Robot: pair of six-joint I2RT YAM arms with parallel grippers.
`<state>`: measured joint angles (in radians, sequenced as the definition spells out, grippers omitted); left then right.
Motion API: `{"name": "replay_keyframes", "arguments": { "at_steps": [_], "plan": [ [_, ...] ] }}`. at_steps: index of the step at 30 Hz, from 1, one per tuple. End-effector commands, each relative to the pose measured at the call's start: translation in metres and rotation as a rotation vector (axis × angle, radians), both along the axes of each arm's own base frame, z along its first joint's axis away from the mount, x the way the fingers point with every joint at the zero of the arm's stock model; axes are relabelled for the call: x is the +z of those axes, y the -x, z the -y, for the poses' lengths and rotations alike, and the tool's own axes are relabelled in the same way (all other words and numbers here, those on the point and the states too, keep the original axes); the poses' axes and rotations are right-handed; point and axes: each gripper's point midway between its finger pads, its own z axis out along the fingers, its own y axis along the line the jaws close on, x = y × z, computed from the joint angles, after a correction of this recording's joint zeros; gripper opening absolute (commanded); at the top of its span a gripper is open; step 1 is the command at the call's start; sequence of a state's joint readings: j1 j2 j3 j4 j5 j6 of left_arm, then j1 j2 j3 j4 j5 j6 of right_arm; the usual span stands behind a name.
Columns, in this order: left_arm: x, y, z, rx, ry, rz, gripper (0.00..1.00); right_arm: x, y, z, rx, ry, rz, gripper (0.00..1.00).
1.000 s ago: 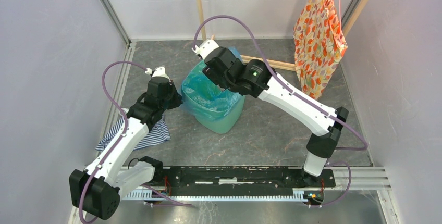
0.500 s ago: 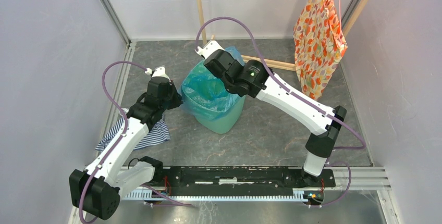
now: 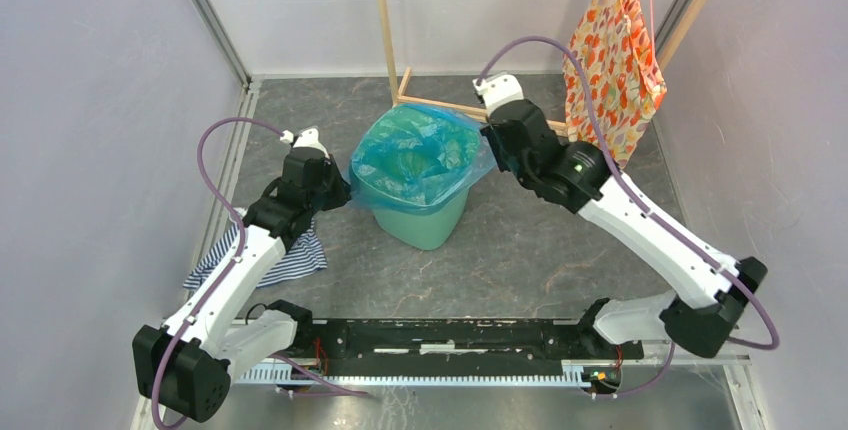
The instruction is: Put the trash bags into the trash bin
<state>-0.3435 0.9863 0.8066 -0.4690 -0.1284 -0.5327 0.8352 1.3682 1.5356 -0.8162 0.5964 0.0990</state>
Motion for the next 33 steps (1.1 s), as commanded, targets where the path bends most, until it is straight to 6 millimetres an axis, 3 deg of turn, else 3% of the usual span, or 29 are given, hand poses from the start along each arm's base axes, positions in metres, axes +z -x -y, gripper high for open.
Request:
{"name": "replay_keyframes", "arguments": {
  "at_steps": [1, 5, 18, 24, 26, 33],
  "plan": [
    [0.017, -0.006, 0.001, 0.006, 0.018, 0.047, 0.05, 0.001, -0.006, -0.006, 0.028, -0.213, 0.037, 0.00],
    [0.016, -0.005, 0.001, -0.001, 0.017, 0.043, 0.05, -0.017, -0.012, -0.002, 0.030, -0.246, 0.018, 0.00],
    [0.015, -0.010, -0.001, 0.019, 0.012, 0.050, 0.06, -0.065, -0.031, -0.022, 0.105, -0.502, 0.011, 0.00],
    [0.019, -0.024, -0.007, 0.085, -0.004, 0.061, 0.08, -0.087, -0.017, -0.031, 0.129, -0.623, -0.020, 0.00],
    [0.022, -0.031, -0.007, 0.091, -0.003, 0.062, 0.08, -0.099, -0.010, -0.029, 0.122, -0.627, -0.042, 0.00],
    [0.033, -0.060, -0.002, 0.086, -0.017, 0.070, 0.10, -0.108, 0.000, -0.015, 0.115, -0.566, -0.047, 0.05]
  ]
}}
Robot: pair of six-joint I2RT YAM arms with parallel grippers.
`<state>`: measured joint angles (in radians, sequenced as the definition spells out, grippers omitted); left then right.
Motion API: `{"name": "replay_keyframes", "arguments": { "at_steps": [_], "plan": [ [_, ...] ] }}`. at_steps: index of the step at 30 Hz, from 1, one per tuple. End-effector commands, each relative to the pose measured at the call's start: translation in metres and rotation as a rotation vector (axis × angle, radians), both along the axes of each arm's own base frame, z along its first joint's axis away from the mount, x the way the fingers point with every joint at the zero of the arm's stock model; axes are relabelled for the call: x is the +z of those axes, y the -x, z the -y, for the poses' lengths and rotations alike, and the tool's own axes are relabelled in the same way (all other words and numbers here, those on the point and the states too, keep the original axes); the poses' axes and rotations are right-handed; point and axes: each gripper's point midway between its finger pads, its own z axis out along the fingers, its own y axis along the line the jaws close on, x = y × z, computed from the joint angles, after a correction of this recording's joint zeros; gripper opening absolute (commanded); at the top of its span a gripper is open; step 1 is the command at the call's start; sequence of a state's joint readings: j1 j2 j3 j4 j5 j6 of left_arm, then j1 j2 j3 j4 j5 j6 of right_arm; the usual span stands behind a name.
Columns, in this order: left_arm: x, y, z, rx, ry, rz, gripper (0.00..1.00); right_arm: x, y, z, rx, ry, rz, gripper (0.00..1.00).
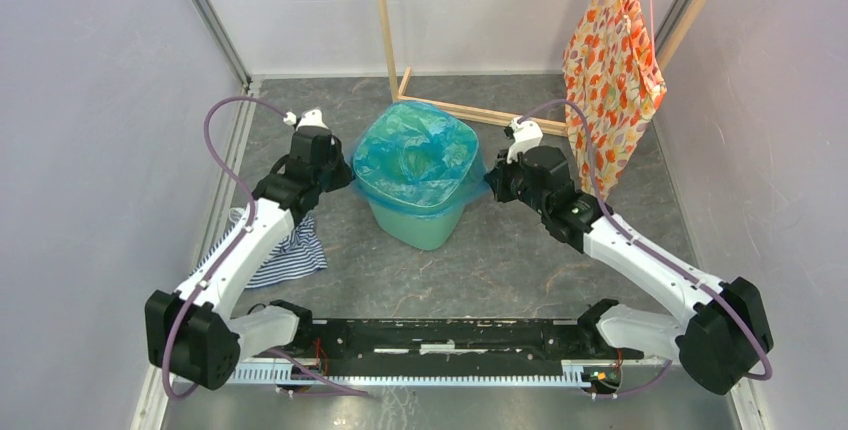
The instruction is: Put the trash bags into the trash bin
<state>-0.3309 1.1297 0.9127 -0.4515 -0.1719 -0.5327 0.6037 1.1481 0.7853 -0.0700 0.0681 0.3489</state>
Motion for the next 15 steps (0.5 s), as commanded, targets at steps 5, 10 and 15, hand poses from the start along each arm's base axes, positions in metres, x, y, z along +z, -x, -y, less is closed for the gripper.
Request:
{"name": "replay_keyframes", "arguments": {
  "at_steps": [5, 10, 15],
  "plan": [
    [0.013, -0.041, 0.002, 0.028, 0.000, 0.042, 0.10, -0.007, 0.016, -0.001, 0.046, -0.036, 0.001, 0.04],
    [-0.004, -0.048, -0.002, 0.024, -0.008, -0.006, 0.09, -0.020, 0.024, -0.004, 0.061, -0.048, -0.025, 0.02],
    [-0.020, -0.048, -0.003, 0.013, -0.013, -0.048, 0.09, -0.028, 0.031, -0.012, 0.081, -0.041, -0.047, 0.02]
  ]
}}
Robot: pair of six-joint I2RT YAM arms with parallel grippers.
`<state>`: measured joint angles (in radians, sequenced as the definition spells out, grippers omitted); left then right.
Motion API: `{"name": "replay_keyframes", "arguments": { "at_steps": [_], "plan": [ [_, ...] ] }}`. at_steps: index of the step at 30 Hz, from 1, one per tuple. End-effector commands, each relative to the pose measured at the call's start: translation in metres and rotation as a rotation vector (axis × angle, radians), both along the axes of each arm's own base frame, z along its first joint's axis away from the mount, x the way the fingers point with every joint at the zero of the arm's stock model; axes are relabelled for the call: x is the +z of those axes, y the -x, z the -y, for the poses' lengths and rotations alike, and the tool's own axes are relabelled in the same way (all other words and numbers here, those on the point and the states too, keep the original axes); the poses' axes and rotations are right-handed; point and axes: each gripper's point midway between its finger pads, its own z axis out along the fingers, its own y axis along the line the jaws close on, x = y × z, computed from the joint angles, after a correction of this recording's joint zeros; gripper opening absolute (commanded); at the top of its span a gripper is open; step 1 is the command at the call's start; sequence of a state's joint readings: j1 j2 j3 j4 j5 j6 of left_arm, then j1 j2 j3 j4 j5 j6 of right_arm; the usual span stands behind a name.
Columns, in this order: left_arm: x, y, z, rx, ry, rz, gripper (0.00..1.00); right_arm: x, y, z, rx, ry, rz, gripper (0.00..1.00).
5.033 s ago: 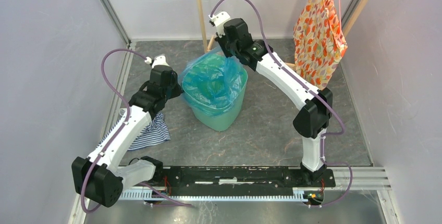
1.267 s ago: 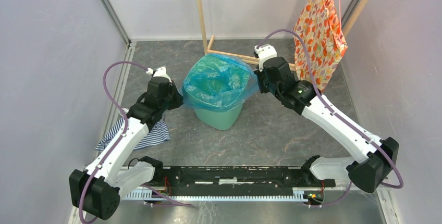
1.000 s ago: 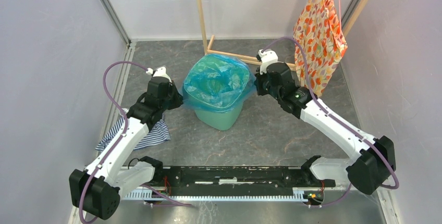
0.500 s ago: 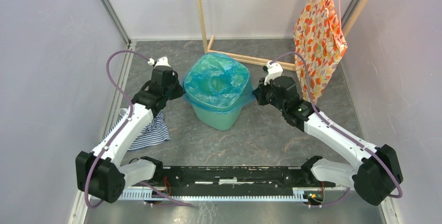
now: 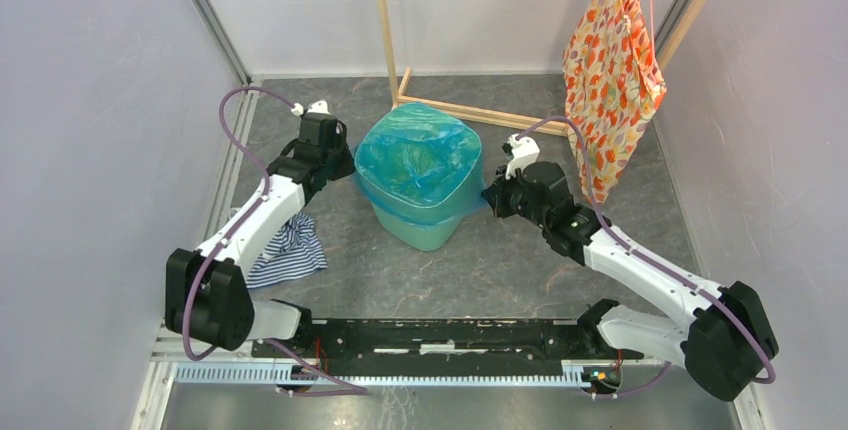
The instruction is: Put the trash bags into the trash bin
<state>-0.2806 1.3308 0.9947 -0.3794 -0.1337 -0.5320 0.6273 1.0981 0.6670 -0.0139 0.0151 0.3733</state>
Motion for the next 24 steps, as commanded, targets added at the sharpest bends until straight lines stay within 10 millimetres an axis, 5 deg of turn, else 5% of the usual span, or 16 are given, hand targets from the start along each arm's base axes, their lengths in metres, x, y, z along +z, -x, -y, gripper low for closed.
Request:
{"name": "replay_keyframes", "arguments": {
  "at_steps": [1, 7, 11, 24],
  "plan": [
    [-0.004, -0.006, -0.004, -0.010, -0.021, -0.007, 0.09, -0.007, 0.005, -0.004, 0.008, 0.001, -0.017, 0.02],
    [-0.036, 0.009, -0.008, 0.001, -0.026, -0.083, 0.07, -0.035, -0.005, 0.019, -0.097, 0.147, -0.065, 0.00],
    [-0.056, 0.020, -0.006, 0.003, -0.005, -0.117, 0.05, -0.044, -0.005, 0.016, -0.089, 0.144, -0.083, 0.00],
    [-0.102, 0.062, 0.025, -0.065, 0.055, -0.226, 0.02, -0.064, -0.036, 0.044, -0.185, 0.269, -0.127, 0.00]
  ]
}}
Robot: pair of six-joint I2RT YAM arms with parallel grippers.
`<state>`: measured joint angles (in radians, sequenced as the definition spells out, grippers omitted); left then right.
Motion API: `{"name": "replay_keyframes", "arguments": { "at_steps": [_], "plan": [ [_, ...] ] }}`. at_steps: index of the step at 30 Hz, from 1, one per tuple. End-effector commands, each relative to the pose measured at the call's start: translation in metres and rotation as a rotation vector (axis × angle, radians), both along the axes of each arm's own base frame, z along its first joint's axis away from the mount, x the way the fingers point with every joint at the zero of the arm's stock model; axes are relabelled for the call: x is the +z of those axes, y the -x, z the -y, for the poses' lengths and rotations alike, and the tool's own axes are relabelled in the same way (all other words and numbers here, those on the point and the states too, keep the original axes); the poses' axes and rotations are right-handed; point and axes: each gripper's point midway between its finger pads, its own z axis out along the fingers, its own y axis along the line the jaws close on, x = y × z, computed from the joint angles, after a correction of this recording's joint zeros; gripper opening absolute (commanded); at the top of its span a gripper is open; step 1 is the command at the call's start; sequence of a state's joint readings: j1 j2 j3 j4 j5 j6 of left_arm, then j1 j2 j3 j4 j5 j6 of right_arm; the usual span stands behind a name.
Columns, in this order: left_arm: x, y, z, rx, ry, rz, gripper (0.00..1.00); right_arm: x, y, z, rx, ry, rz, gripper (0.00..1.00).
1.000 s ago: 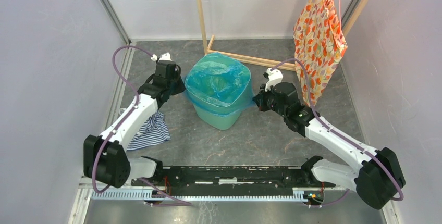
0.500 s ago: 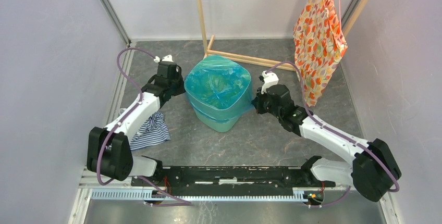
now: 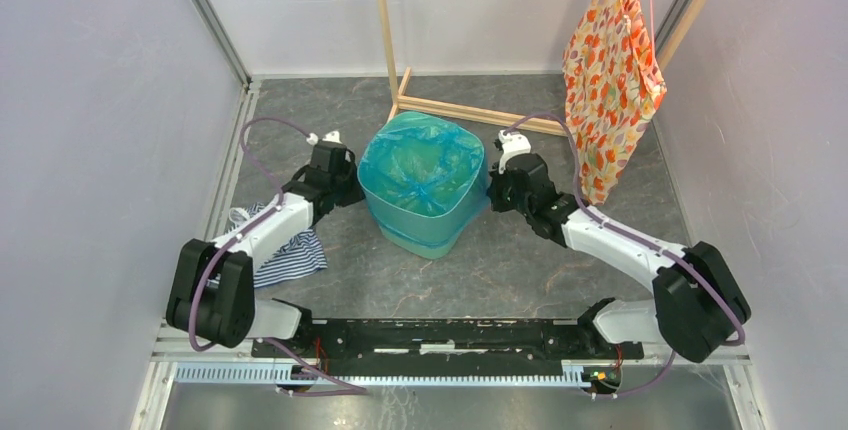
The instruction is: Put the trash bags into the trash bin
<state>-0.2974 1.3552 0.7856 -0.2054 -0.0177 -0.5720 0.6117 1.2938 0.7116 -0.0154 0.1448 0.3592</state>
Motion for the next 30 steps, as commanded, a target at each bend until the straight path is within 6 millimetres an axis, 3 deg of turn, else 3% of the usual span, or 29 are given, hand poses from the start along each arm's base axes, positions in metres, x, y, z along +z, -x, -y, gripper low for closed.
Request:
{"name": "replay_keyframes", "arguments": {
  "at_steps": [1, 8, 15, 20, 24, 30],
  "plan": [
    [-0.041, 0.041, 0.008, -0.007, -0.040, -0.147, 0.02, -0.016, -0.012, 0.030, -0.066, 0.116, -0.052, 0.00],
    [-0.061, 0.061, 0.028, -0.030, -0.060, -0.181, 0.02, -0.022, -0.039, 0.038, -0.084, 0.143, -0.079, 0.00],
    [-0.070, 0.070, 0.022, -0.006, -0.078, -0.195, 0.02, -0.046, -0.045, 0.053, -0.117, 0.243, -0.112, 0.00],
    [-0.071, 0.070, 0.018, 0.007, -0.089, -0.189, 0.05, -0.064, -0.038, 0.069, -0.154, 0.304, -0.114, 0.00],
    [-0.068, 0.068, 0.018, 0.014, -0.083, -0.176, 0.10, -0.066, -0.034, 0.059, -0.107, 0.245, -0.089, 0.03],
    [-0.046, 0.062, 0.019, 0.039, -0.039, -0.130, 0.23, -0.064, -0.033, 0.053, -0.082, 0.191, -0.100, 0.11]
  ]
}}
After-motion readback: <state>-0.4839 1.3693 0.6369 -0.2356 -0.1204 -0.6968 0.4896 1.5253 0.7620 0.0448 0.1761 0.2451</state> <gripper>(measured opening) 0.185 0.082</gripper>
